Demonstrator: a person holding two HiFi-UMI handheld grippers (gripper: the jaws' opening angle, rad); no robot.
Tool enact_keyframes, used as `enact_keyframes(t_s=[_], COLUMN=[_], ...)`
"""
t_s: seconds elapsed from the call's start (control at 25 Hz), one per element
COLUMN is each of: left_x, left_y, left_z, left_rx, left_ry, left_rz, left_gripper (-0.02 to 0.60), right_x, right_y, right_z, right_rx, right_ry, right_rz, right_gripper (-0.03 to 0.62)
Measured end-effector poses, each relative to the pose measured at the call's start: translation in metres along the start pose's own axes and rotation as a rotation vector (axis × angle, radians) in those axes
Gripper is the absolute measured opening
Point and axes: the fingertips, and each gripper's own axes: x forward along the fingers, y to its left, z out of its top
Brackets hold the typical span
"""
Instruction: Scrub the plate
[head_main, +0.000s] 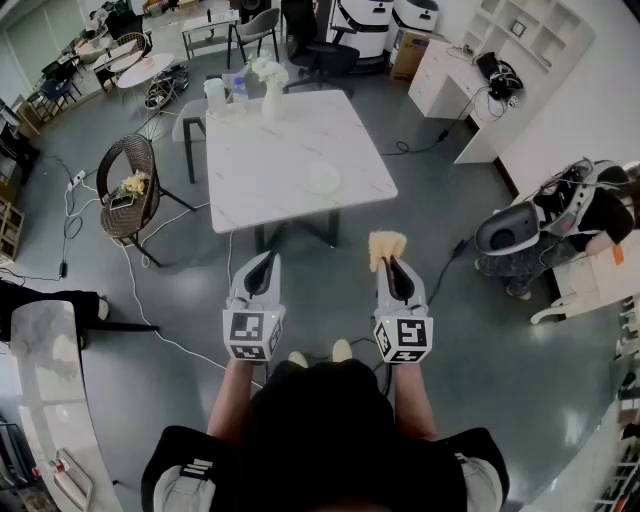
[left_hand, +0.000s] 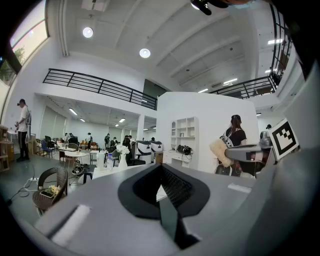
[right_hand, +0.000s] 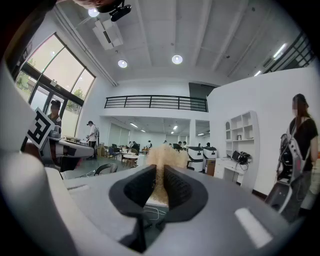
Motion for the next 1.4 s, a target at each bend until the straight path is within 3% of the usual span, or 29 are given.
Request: enact_keyframes(t_s=[0.88,1.4], left_x=[0.026,0.132], left_y=[0.013,0.023], left_z=[-0.007,0.008], left_rx=[-0.018,-0.003], left_ry=[-0.002,0.033], left_rz=[-0.011,0.055], left_gripper=[0.009,0.008], right_x=[0.028,0.132], right_y=[-0.003,-0.074], right_z=[0.0,0.0], right_rx=[0.022,0.061], right_ry=[0.017,0.009], right_rz=[-0.007,0.044], right_gripper=[0.052,0.052])
